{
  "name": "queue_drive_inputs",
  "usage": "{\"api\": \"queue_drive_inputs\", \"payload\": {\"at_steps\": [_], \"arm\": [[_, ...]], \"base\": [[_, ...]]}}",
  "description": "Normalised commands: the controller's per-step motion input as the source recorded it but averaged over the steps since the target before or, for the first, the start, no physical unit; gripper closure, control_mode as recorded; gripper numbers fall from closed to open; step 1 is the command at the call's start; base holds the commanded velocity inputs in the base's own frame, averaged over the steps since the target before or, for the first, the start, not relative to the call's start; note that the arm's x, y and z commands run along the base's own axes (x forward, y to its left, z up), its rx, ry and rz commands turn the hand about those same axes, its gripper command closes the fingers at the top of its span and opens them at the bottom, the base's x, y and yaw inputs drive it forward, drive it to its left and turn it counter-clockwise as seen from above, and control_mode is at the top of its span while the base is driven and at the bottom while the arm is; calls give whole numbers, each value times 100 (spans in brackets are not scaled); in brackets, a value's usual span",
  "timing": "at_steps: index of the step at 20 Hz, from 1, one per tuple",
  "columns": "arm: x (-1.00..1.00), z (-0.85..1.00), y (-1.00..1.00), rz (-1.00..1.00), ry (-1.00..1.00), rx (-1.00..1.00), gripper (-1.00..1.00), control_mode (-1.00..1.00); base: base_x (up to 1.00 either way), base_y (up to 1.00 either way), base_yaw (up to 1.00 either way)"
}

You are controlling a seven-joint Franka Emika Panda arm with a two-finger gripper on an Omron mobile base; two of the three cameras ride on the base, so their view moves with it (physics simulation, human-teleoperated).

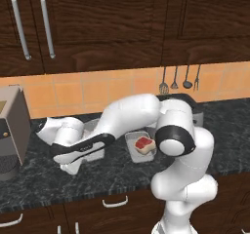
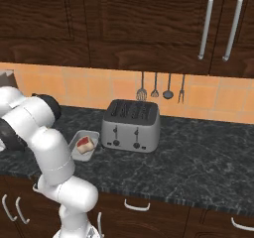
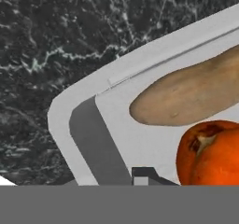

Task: Take the meat container that has the steak and place it on the second highest rack of the freezer. Then take the vegetable container that has the squash and sweet potato and place it on the highest rack of the freezer.

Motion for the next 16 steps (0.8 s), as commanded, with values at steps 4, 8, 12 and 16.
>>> {"api": "queue_drive_inputs", "payload": {"at_steps": [4, 8, 12, 16], "arm": [[-35, 100, -46, 5, -21, 9, 100, -100], [-19, 100, -69, 0, -12, 14, 100, -100], [-27, 96, -98, 0, -3, 25, 100, -100], [-79, 46, -100, 0, -1, 25, 100, -100]], "base": [[0, 0, 0], [0, 0, 0], [0, 0, 0], [0, 0, 0]]}}
